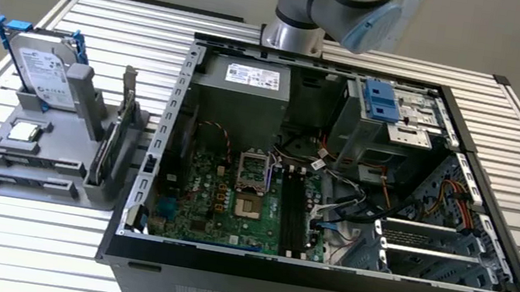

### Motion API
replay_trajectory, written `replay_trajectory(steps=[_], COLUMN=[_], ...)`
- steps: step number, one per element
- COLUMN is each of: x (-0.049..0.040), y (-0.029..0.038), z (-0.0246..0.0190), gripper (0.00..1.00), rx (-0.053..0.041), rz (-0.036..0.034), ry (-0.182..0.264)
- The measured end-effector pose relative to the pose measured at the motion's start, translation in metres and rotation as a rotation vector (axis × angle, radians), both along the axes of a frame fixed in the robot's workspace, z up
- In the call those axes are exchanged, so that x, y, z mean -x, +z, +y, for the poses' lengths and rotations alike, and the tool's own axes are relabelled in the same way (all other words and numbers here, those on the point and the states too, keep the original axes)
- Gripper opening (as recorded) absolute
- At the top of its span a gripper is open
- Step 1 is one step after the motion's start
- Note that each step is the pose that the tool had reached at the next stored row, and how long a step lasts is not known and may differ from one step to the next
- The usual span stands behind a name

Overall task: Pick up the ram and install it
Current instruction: 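Pick up the ram and move it above insertion slot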

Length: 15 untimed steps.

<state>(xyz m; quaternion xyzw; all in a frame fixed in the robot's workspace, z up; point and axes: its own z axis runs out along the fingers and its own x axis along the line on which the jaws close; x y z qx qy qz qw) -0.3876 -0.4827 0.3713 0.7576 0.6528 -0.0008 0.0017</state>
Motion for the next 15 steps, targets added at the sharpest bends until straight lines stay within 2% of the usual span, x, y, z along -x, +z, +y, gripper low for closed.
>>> replay_trajectory(steps=[15], x=[0.0], y=[-0.0102], z=[0.0], gripper=[1.0], rx=[0.0], rz=[0.0], ry=[0.0])
